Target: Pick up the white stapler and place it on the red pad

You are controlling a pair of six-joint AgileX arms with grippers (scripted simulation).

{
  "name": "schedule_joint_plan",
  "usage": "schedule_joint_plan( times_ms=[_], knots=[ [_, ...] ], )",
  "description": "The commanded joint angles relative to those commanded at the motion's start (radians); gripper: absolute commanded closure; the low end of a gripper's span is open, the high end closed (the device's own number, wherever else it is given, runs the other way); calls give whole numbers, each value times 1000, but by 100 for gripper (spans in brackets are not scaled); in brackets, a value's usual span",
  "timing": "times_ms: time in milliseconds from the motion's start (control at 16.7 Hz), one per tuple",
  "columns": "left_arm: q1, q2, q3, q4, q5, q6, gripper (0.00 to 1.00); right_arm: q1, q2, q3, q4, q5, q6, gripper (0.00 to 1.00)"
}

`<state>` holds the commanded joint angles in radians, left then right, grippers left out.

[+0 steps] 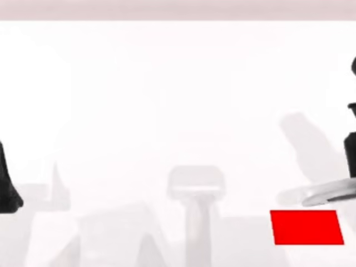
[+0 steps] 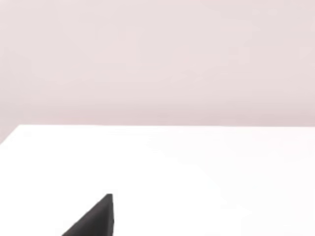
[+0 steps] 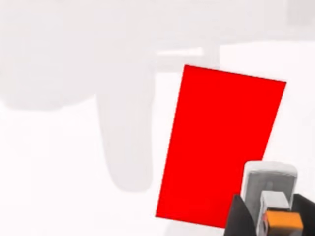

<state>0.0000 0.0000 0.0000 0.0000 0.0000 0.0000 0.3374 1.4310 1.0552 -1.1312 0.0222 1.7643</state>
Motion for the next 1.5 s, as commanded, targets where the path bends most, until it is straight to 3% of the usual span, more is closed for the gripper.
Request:
schedule_joint_plan(
  times_ms=[240, 660, 1140, 1500],
  knots=[
    [0, 0, 0, 0, 0, 0, 0, -22, -50, -65, 14, 2, 112, 100],
    [0, 0, 0, 0, 0, 0, 0, -14, -40, -73, 30, 2, 117, 100],
    [0, 0, 0, 0, 0, 0, 0, 45, 119, -264, 392, 6, 185, 100],
    [0, 0, 0, 0, 0, 0, 0, 58, 150, -302, 449, 7, 198, 100]
  ],
)
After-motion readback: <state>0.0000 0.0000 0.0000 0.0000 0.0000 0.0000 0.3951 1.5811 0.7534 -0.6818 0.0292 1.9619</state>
